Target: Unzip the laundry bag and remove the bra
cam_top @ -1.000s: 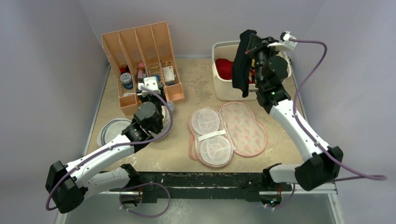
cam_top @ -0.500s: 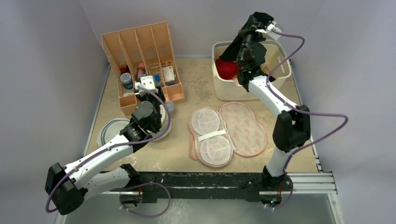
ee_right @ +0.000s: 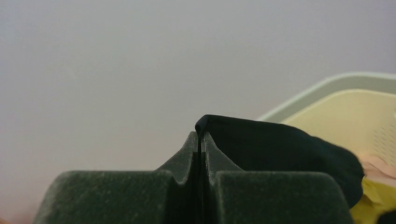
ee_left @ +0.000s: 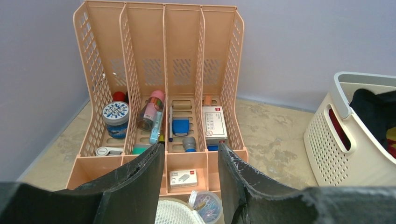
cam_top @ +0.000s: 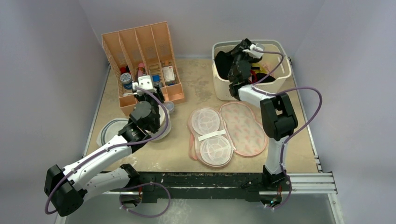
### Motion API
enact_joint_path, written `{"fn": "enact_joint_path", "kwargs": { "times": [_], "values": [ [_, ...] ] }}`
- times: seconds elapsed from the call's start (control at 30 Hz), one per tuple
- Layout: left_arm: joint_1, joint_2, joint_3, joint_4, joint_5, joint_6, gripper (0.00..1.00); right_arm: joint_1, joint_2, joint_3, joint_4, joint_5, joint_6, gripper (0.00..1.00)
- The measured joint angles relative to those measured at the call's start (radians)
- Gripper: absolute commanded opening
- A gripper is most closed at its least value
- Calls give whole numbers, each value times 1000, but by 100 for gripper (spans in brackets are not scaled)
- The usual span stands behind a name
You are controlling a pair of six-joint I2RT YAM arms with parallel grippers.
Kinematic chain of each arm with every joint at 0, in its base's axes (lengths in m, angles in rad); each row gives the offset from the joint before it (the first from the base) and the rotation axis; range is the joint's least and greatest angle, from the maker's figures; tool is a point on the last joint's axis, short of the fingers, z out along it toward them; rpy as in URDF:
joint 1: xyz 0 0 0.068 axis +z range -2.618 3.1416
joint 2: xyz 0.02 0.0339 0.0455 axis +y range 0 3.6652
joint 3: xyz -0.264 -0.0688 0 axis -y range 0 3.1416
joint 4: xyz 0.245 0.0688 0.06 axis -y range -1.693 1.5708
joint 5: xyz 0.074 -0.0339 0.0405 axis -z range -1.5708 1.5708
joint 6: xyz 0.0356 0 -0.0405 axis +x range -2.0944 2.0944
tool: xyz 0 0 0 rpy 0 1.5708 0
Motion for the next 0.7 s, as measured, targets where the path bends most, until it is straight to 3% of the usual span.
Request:
{"fn": "enact_joint_path", "kwargs": {
  "times": [0.3,0.5,0.7],
  "values": [
    [4,16,0,-21,30,-55,44,-93,-146,-226,-171,-126,100,0],
    [4,26,4,-46,48,-75,44,-219,-253,-302,-274,-327,158,0],
    [4,25,15,-44,38,-59,44,-343,-278,-316,-388,-631,139,0]
  ]
}}
